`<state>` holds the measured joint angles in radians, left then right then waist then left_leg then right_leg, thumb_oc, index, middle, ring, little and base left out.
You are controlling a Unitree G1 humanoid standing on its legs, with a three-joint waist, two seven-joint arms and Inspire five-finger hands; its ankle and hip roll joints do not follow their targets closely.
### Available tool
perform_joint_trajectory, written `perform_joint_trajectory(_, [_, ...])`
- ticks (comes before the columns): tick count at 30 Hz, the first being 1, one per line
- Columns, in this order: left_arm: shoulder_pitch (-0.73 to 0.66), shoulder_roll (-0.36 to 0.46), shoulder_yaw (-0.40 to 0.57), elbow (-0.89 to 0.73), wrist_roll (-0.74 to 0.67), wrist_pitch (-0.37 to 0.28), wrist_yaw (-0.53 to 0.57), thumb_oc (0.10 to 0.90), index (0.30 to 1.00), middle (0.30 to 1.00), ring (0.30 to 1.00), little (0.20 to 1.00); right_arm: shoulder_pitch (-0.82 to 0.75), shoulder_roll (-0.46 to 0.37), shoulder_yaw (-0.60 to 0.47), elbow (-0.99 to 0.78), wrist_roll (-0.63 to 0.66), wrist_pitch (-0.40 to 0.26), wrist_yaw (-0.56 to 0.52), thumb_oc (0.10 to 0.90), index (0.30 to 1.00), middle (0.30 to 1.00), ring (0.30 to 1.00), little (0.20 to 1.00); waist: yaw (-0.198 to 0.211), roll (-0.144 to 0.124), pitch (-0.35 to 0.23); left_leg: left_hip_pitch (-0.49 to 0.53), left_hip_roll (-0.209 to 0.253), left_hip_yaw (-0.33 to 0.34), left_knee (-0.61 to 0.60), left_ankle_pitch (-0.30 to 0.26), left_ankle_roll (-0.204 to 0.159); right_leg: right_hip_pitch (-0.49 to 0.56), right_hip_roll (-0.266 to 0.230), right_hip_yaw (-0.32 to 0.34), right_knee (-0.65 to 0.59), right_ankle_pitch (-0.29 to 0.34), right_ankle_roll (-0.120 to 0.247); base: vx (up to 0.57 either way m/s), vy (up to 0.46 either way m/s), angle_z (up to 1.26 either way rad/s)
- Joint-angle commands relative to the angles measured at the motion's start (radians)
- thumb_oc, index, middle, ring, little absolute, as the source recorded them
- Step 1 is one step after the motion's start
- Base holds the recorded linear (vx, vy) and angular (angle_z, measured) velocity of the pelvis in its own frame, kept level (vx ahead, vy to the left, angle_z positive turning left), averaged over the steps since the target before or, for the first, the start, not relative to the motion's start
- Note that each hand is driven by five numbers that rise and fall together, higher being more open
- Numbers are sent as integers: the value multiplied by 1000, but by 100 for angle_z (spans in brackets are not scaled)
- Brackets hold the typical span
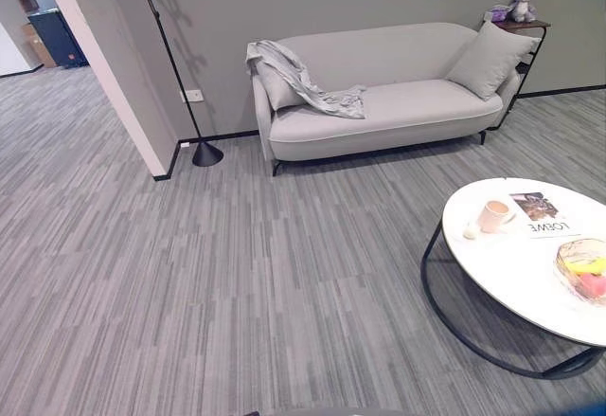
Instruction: Hang the clothes on the sofa on the clothes rack.
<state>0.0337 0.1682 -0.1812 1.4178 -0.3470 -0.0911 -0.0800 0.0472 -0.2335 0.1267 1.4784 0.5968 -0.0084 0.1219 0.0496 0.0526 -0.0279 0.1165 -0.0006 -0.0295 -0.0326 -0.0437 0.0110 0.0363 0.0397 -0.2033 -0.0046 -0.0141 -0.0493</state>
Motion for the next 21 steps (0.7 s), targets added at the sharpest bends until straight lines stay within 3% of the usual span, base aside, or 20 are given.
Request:
perform_joint_trajectory(1, [-41, -9, 6, 53, 34, -22, -8, 800, 900, 900, 900, 900, -63, 60, 35, 58, -48, 5, 24, 800, 900, 900, 900, 900, 13, -57, 12, 7, -81, 12, -55, -51, 37, 131, -41, 30, -83, -84, 72, 0, 0, 0])
perform_joint_trajectory(16, [-45, -20, -64, 60, 152, -17, -17, 800, 900, 900, 900, 900, -67, 74, 147, 8, -243, 9, 31, 800, 900, 900, 900, 900, 11, -69, 12, 13, -85, 12, -55, -60, 45, 134, -43, 37, -83, -81, 75, 9, 11, -1])
perform_joint_trajectory(20, [-53, -18, -110, 37, 216, -14, -1, 800, 900, 900, 900, 900, -87, 79, 255, -45, -440, 10, 14, 800, 900, 900, 900, 900, 15, -72, 23, 12, -89, 9, -55, -61, 51, 134, -46, 37, -83, -77, 79, 23, 49, -6])
perform_joint_trajectory(21, [-53, -18, -110, 37, 216, -14, -1, 800, 900, 900, 900, 900, -87, 79, 255, -45, -440, 10, 14, 800, 900, 900, 900, 900, 15, -72, 23, 12, -89, 9, -55, -61, 52, 134, -46, 37, -83, -77, 79, 5, 55, -5])
